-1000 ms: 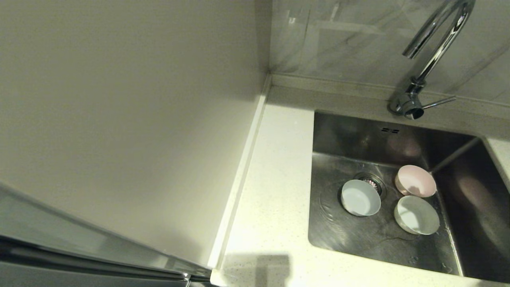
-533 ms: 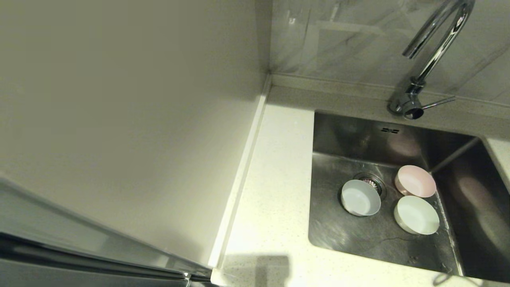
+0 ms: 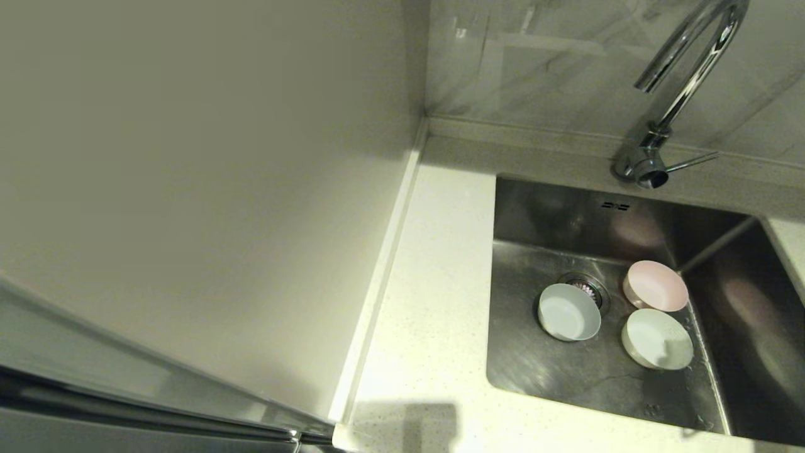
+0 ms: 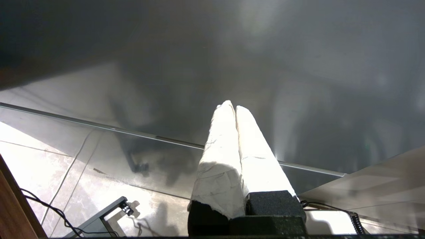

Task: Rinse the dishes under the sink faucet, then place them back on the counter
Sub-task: Put a bowl back to the table from the sink

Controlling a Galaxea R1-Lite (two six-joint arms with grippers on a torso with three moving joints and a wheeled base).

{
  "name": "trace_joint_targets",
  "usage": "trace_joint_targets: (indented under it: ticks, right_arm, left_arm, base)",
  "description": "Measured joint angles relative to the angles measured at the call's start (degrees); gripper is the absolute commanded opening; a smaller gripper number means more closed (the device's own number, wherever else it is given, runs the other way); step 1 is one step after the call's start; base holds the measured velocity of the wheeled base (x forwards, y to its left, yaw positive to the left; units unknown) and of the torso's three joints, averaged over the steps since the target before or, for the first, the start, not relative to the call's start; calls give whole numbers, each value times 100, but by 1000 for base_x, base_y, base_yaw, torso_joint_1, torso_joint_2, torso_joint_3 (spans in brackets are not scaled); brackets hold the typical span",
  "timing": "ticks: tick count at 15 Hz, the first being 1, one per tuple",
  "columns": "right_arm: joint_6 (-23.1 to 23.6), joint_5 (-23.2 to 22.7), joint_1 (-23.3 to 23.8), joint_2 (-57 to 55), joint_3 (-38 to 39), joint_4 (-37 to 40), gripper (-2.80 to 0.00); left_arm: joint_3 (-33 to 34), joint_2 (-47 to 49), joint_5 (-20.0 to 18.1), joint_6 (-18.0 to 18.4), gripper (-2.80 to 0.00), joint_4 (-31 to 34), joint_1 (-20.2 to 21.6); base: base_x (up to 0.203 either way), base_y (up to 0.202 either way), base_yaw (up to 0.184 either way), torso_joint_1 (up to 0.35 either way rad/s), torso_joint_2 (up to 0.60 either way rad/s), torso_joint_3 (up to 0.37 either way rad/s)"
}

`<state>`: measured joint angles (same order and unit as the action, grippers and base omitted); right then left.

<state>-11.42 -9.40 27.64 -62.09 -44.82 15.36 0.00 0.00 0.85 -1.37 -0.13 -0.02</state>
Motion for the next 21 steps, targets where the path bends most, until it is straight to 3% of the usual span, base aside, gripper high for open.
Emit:
trace_joint_targets:
  ticks: [3,7,11,18,21]
  right_arm:
    - [667,-19,-561,-609,-239,-542,-280]
    - [1871,161,-1119,-1060,480,-906,-280]
    - [1925,898,-1636,-1756,-227,-661,-280]
    - [1932,1093,-1961,-3261,-1372,-689,-280]
    - [1898,1608,-2016,-3962,-1671,-1056,-280]
  left_arm:
    - [0,0,0,-1,-280,-2,0]
    - [0,0,2,-4,-280,-2,0]
    - [0,0,0,-1,-280,-2,2]
    - [0,0,0,-1,-280,-2,0]
    - [0,0,-1,2,-280,0,2]
  base:
    - [0,0,0,0,0,0]
    - [0,0,0,0,0,0]
    - [0,0,0,0,0,0]
    - [0,0,0,0,0,0]
    - [0,0,0,0,0,0]
